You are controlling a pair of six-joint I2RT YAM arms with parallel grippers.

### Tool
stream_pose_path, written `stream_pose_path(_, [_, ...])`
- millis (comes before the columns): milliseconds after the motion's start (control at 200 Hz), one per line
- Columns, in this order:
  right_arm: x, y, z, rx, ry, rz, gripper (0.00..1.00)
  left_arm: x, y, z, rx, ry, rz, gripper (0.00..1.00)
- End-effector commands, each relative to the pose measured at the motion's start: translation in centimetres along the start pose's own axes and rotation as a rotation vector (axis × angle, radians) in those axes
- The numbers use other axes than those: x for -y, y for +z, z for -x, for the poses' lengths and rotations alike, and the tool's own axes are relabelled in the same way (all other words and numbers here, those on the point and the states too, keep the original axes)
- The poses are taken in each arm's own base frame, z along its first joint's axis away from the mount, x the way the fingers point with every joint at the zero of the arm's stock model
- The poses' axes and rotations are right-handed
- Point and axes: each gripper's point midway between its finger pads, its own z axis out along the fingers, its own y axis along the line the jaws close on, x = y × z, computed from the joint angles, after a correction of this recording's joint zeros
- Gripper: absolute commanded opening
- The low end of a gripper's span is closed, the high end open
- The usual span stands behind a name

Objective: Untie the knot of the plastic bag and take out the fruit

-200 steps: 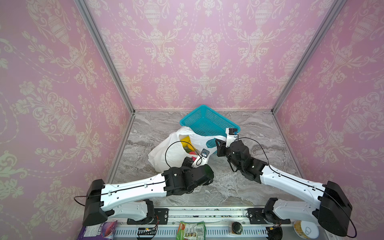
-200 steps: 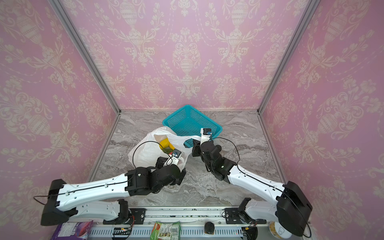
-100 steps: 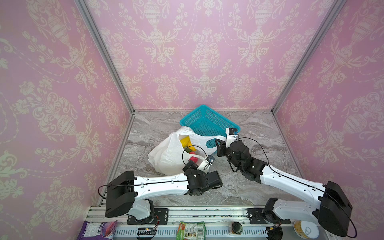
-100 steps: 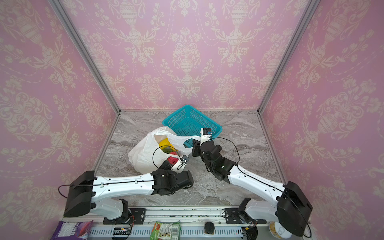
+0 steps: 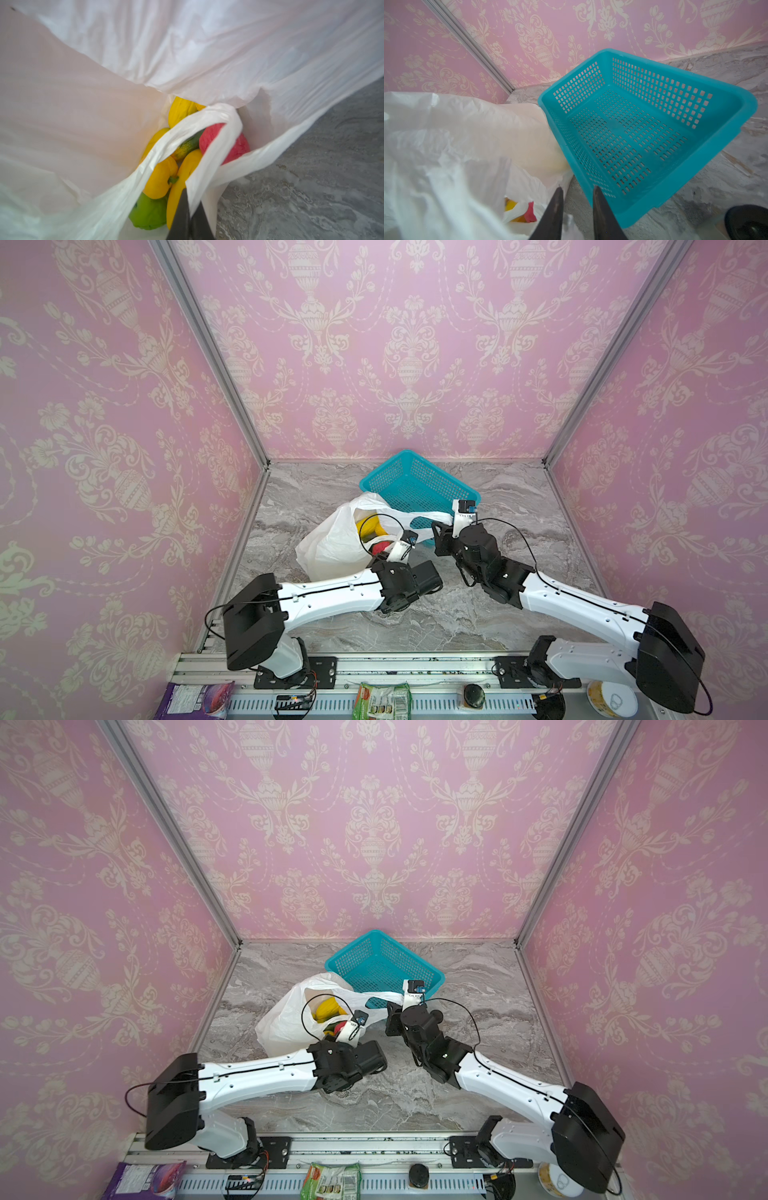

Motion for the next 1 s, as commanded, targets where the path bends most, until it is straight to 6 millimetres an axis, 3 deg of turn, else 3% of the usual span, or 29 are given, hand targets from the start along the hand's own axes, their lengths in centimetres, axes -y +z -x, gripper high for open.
stream_pose_path(0, [2.3,-0.6,-0.3,0.006,0.016,-0.096,0.28,-0.4,-2.1,2.8,0.103,-0.123,-0.191,0.00])
stream_pose_path(130, [4.1,-1.6,-0.8,-0.011,-0.011,-0.169,0.34,-0.7,-5.3,3.5,0.178,-0.169,-0.399,0.00])
stream_pose_path(250, [5.5,-3.8,-0.2,0.022,-0.023,-0.194,0.58,0.4,-8.0,2.6,0.216,-0.175,-0.617,0.03])
stream_pose_path(360, [4.6,-6.1,1.5,0.075,-0.025,-0.093,0.77,0.1,-7.8,1.3,0.193,-0.178,-0.617,0.06])
stream_pose_path(400, [4.0,-6.8,1.9,0.084,-0.022,-0.049,0.85,0.0,-7.5,1.0,0.182,-0.178,-0.601,0.13])
stream_pose_path(480, [3.1,-8.0,2.5,0.086,-0.010,0.017,0.93,-0.2,-6.7,0.5,0.168,-0.185,-0.559,0.44])
stream_pose_path(550, [2.7,-8.7,2.8,0.085,-0.005,0.045,0.98,-0.6,-6.3,0.3,0.166,-0.194,-0.526,0.67])
stream_pose_path(756, [2.1,-10.4,4.1,0.073,-0.035,0.067,1.00,-1.8,-5.5,1.1,0.172,-0.195,-0.419,0.91])
stream_pose_path(846, [1.6,-11.0,4.6,0.075,-0.045,0.087,1.00,-1.5,-5.0,1.4,0.164,-0.166,-0.389,0.99])
stream_pose_path(991, [1.6,-11.7,5.1,0.093,-0.050,0.091,1.00,0.9,-4.8,1.1,0.141,-0.067,-0.405,0.99])
